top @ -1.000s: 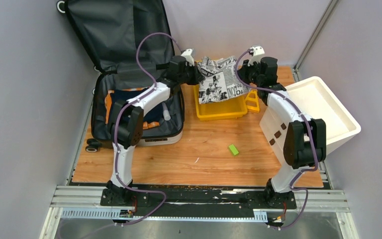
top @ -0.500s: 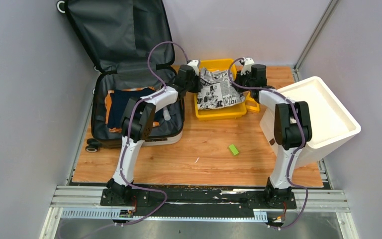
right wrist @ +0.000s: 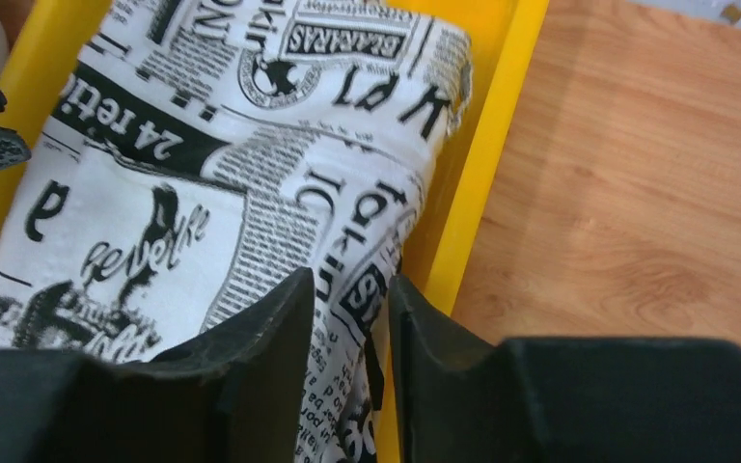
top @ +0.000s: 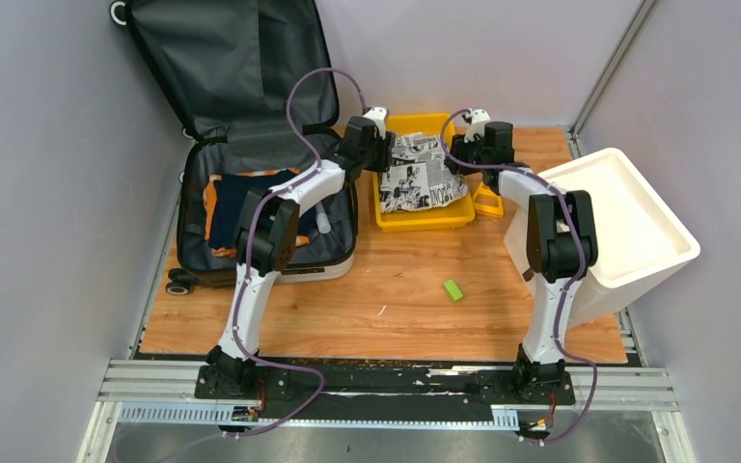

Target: Open, take out, and arrange the luggage

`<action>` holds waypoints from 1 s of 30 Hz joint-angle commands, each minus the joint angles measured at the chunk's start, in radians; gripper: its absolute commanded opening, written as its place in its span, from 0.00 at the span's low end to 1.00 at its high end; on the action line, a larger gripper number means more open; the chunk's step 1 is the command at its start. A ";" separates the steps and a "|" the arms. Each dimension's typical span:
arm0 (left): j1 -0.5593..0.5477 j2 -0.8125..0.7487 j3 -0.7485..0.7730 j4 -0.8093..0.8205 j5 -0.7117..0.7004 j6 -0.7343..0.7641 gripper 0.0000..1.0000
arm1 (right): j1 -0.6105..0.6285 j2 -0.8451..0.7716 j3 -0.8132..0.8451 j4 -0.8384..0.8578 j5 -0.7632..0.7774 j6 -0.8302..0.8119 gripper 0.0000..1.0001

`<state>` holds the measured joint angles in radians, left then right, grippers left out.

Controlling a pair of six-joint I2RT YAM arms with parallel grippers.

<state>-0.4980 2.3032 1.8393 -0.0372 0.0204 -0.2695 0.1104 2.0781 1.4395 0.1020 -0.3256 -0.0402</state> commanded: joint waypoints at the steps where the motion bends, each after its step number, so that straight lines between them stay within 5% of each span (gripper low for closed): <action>1: -0.008 -0.077 0.115 -0.149 0.023 0.084 0.54 | 0.001 -0.052 0.130 -0.088 -0.074 -0.001 0.44; 6: -0.016 -0.250 0.124 -0.352 -0.012 0.158 0.73 | 0.018 -0.147 0.160 -0.165 -0.124 0.174 0.66; 13: 0.064 -0.490 -0.024 -0.654 -0.253 0.256 0.78 | 0.082 -0.232 0.135 -0.165 -0.193 0.285 0.70; 21: 0.421 -0.730 -0.218 -0.710 -0.042 0.183 0.77 | 0.197 -0.307 0.173 -0.209 -0.142 0.301 0.69; 30: 0.703 -0.721 -0.337 -0.755 0.108 0.160 0.76 | 0.307 -0.350 0.155 -0.186 -0.167 0.278 0.67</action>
<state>0.1352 1.5913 1.5383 -0.7555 0.0269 -0.0971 0.3809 1.7786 1.5661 -0.1146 -0.4828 0.2493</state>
